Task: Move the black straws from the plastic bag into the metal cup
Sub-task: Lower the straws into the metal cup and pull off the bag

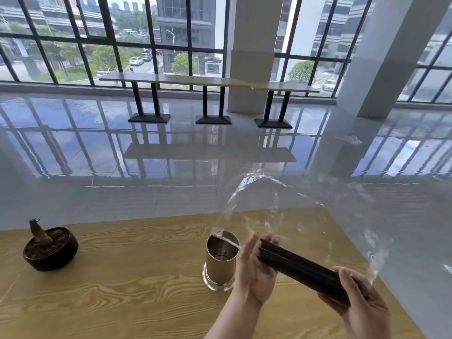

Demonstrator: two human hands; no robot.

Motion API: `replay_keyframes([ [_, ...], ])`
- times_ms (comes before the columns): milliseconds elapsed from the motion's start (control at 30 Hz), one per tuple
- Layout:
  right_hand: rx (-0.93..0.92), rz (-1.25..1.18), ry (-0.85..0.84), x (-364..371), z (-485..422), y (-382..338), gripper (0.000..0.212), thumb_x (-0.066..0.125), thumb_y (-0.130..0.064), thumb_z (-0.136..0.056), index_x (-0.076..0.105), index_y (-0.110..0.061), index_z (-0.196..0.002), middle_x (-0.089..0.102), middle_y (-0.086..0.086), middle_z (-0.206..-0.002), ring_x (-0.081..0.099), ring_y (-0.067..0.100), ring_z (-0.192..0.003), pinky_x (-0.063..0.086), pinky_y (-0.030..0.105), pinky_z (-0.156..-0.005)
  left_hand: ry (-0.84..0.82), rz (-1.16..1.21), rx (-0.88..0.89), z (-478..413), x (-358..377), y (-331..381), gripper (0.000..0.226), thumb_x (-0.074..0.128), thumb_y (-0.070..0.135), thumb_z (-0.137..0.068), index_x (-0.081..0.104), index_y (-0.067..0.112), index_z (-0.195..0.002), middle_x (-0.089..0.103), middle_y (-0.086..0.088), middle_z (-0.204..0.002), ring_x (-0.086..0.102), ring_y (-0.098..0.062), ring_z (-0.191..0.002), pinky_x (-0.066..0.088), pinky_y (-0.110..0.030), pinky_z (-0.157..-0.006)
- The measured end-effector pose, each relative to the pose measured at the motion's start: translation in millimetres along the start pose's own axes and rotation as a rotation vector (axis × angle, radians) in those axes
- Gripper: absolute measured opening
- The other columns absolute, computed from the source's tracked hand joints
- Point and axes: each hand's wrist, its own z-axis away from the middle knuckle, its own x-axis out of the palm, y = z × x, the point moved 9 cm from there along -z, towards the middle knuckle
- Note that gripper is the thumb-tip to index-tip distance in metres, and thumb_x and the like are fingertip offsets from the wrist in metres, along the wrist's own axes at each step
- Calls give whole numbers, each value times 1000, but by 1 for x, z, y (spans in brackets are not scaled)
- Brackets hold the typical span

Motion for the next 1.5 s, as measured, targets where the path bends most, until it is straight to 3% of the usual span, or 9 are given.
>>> replay_keyframes([
  [367,-284,395,79,-5,0,-37,21,74,-29,-85,78,-10,-92,78,11,-87,76,32,-81,61,60,-65,35,276,-173,-23,3,-49,11,69,16,-88,67,12,-78,67,-12,-79,64,-27,-71,52,-41,-78],
  [533,-446,563,57,-5,-13,-70,17,70,-44,-83,79,-32,-91,77,-8,-87,72,19,-89,57,35,-79,33,403,-139,-33,12,-63,8,67,18,-89,68,12,-84,70,-9,-81,65,-26,-75,42,-42,-93],
  [733,-423,659,-132,34,-32,-101,9,70,-41,-82,74,-49,-85,72,-29,-85,64,-12,-82,41,0,-66,-27,568,-21,-42,29,-56,7,64,17,-88,66,14,-83,69,-6,-80,67,-25,-77,50,-43,-94],
  [933,-465,733,-231,73,-40,-107,7,70,-41,-85,72,-46,-90,73,-30,-90,70,3,-85,53,28,-73,34,585,28,-49,20,-40,11,61,20,-89,65,15,-80,70,-6,-77,69,-24,-75,29,-38,-118],
  [1033,-511,768,-273,90,-40,-110,11,65,-51,-83,71,-48,-91,72,-31,-88,70,3,-83,57,39,-66,10,625,74,-52,21,-29,7,63,19,-86,64,13,-82,70,-9,-79,69,-25,-76,53,-45,-97],
  [1133,-532,788,-305,103,-43,-111,10,70,-41,-87,70,-51,-88,71,-31,-86,68,-6,-76,55,23,-62,13,651,97,-54,19,-24,6,66,17,-83,64,12,-80,69,-12,-80,68,-27,-79,61,-48,-70],
  [1233,-517,795,-342,111,-46,-111,15,71,-36,-89,71,-51,-86,72,-28,-82,67,-10,-64,51,13,-54,23,623,98,-56,16,-20,7,65,17,-84,64,12,-79,66,-11,-84,65,-27,-85,58,-47,-87],
  [1367,-482,761,-374,116,-53,-106,11,68,-48,-84,75,-42,-89,76,-16,-82,73,6,-63,63,39,-56,36,596,103,-58,12,-17,7,65,19,-83,63,13,-79,62,-11,-93,61,-26,-91,53,-46,-93],
  [1500,-490,765,-382,121,-55,-104,5,71,-42,-86,76,-43,-88,75,-14,-81,73,7,-63,63,39,-53,67,559,103,-58,4,-18,12,69,24,-83,65,13,-86,66,-15,-97,62,-28,-97,29,-46,-119],
])
